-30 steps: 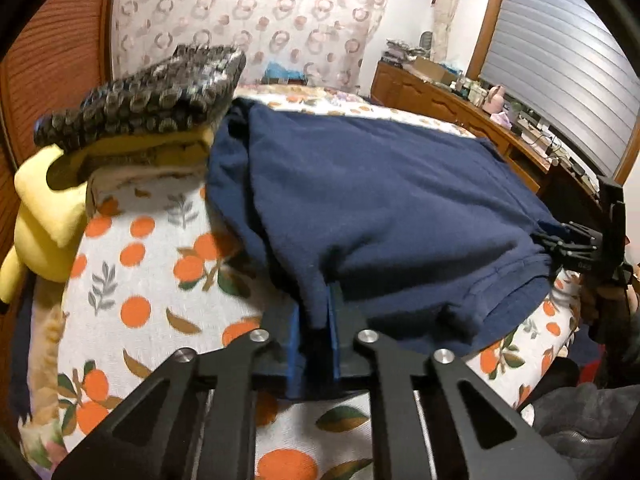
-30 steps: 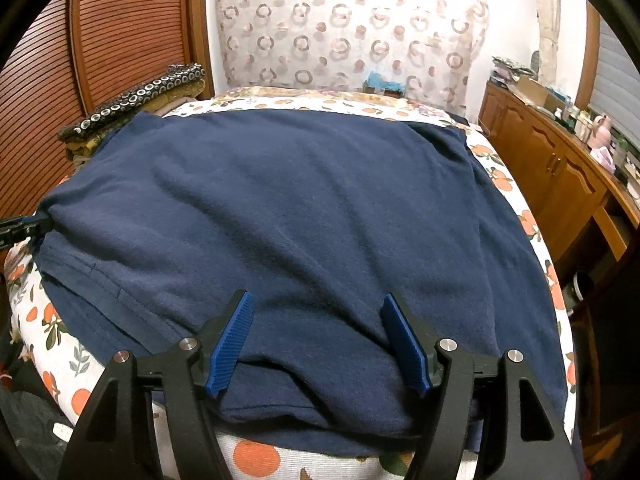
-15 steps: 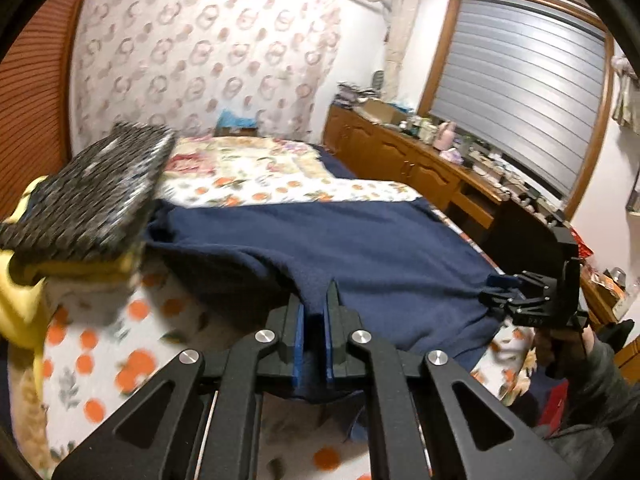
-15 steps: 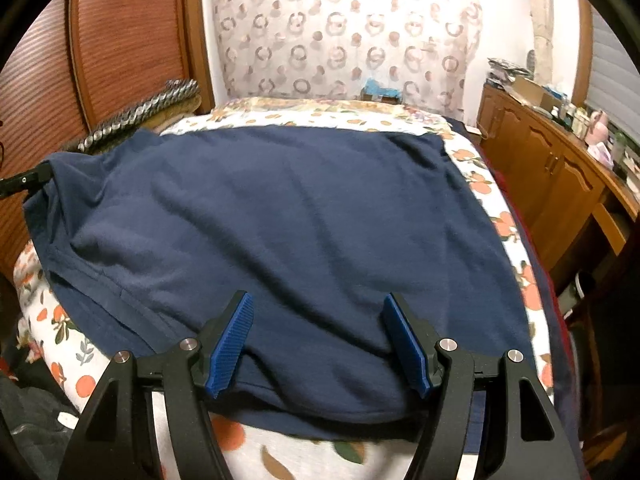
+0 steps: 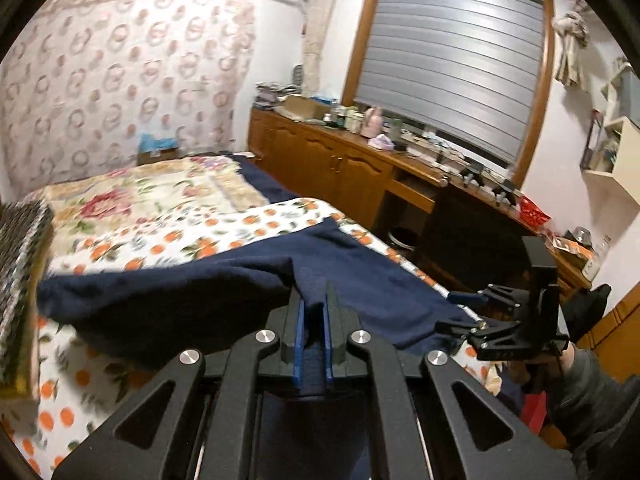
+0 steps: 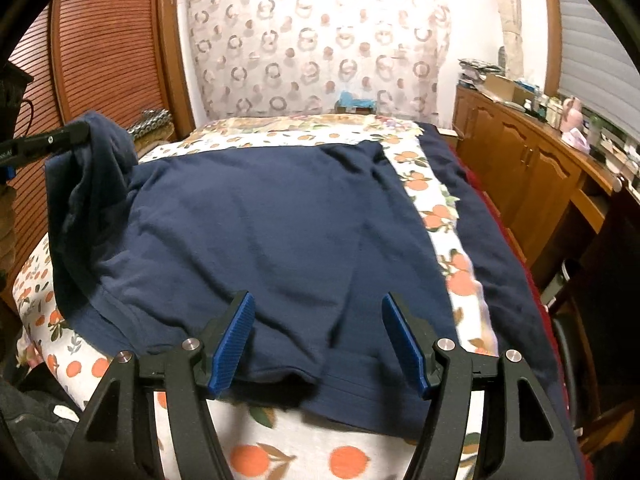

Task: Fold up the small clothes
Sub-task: 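Lift the held edge with the left tool and fold it over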

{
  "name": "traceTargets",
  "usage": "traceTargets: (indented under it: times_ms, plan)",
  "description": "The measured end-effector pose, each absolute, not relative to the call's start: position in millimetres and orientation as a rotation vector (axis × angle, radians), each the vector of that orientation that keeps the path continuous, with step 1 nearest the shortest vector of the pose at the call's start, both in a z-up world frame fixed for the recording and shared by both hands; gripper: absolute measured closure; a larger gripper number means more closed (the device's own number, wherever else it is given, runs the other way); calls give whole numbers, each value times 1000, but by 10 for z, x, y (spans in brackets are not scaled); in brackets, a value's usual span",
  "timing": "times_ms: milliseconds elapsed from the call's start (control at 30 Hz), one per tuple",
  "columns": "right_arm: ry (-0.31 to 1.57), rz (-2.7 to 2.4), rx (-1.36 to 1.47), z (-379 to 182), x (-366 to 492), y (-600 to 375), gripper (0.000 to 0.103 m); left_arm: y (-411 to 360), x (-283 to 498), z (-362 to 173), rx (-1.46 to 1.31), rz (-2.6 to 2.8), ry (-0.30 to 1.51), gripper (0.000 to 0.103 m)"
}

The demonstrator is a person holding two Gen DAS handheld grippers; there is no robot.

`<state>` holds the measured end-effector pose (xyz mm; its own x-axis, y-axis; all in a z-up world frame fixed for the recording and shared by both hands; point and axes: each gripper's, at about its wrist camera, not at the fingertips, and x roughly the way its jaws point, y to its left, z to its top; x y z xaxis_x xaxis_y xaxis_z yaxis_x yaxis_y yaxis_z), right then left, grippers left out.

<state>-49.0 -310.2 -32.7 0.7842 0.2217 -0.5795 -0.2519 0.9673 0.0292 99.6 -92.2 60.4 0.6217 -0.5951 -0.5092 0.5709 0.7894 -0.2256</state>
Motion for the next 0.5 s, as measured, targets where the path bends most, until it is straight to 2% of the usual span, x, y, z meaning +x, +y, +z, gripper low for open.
traceTargets:
  times_ms: [467,500]
  plan:
    - [592,199,-31,-259,-704,-3118,36,-1958,1063,953,24,-855,613,95]
    - [590,197,-26,-256,-719,-3124,36,-2011,1066,879,53,-851,651,91]
